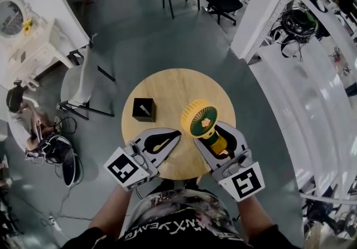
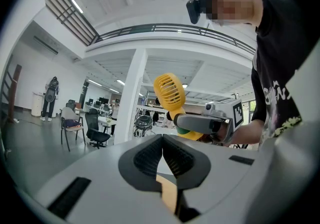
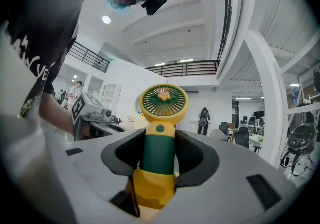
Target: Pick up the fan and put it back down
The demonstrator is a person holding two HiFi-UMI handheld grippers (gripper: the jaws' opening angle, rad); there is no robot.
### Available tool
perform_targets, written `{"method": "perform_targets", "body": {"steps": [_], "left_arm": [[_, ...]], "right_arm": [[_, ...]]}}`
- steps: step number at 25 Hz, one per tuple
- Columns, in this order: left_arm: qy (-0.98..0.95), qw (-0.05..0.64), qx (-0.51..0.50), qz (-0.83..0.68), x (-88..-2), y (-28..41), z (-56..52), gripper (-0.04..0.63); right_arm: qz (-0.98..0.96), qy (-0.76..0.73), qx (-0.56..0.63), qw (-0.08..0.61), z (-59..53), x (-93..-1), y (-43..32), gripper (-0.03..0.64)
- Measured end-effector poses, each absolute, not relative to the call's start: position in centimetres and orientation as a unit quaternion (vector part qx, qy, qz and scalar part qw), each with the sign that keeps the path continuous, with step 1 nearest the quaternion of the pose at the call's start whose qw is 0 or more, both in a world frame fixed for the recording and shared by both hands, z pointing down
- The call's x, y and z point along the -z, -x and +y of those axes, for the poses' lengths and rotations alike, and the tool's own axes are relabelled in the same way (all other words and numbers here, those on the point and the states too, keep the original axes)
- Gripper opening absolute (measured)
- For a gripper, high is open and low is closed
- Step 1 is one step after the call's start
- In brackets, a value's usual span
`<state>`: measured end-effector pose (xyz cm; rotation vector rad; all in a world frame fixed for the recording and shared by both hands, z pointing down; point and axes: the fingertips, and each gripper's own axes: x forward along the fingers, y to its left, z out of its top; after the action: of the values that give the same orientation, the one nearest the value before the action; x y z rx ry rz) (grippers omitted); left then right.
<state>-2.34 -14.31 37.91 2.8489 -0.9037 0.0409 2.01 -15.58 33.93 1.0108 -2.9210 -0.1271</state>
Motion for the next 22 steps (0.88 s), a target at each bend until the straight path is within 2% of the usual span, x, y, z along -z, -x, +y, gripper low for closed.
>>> {"method": "perform_targets", "body": {"steps": [15, 22], "left_arm": [[-0.950, 0.075, -0.012, -0.303, -38.2, 2.7, -14.1, 0.018], [-0.950, 0.075, -0.014, -0.303, -38.2, 3.0, -14.1, 0.018]], "right_arm": [[-0.938, -0.338, 0.023, 0.073, -16.6, -39.5, -2.2, 0.184], [-0.933, -0.337, -0.017, 0.124, -16.8, -43.8, -2.6, 0.184]]}}
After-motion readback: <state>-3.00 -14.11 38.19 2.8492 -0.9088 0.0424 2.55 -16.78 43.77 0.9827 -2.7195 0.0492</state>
